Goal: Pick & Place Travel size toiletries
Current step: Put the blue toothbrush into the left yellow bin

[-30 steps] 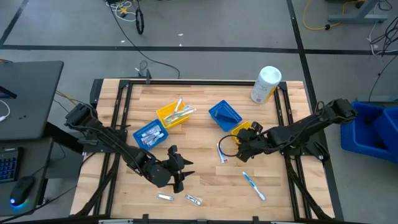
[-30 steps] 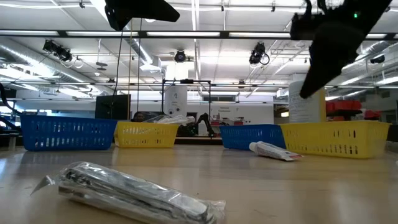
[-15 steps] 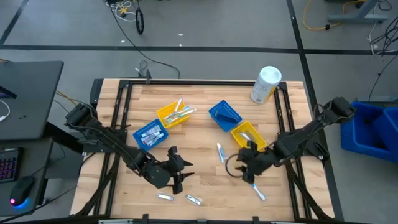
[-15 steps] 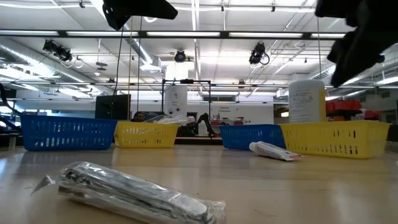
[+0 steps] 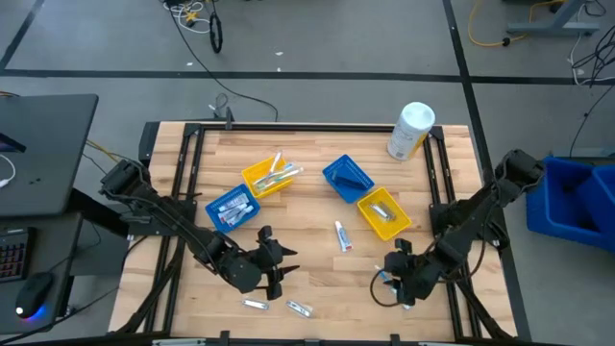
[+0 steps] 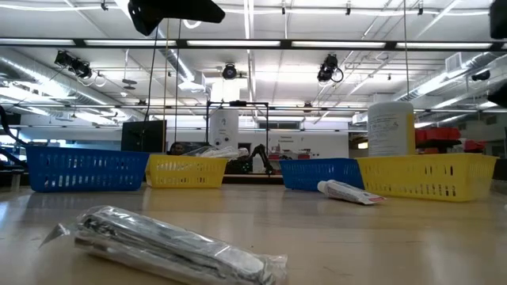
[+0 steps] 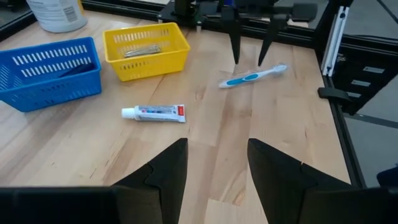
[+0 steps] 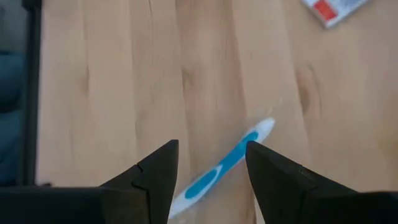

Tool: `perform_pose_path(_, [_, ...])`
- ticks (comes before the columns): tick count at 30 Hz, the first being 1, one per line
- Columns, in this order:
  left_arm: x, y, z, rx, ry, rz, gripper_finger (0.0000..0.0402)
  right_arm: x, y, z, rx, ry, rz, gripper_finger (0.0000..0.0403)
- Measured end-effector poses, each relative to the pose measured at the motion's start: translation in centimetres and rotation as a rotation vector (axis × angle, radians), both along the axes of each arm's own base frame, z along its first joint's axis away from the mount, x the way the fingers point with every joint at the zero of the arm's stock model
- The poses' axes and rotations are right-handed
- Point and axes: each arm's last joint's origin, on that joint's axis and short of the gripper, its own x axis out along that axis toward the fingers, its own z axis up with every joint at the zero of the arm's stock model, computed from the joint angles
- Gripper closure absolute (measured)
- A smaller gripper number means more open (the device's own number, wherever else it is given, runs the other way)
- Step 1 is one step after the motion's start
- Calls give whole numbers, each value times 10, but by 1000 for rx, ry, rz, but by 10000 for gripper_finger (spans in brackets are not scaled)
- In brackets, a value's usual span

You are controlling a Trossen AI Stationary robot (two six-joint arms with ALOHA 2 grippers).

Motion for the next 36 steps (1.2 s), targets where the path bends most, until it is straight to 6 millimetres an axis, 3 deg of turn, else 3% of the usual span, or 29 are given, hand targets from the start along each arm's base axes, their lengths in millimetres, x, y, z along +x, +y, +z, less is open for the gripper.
perform_pose_path(12, [0, 1, 0, 4, -6, 16, 226, 2, 10, -40, -49, 164, -79, 207])
perform_pose_path(19, [0, 1, 0, 7, -6, 17, 226, 4, 10, -46, -35, 169, -168, 215])
perform_pose_path(30, [0, 1, 0, 7, -6, 17, 226, 6, 11, -46, -60, 126, -136, 309])
perform_pose_path(36, [0, 1, 0, 7, -6, 17, 226, 14, 20, -43, 43, 44, -123, 346])
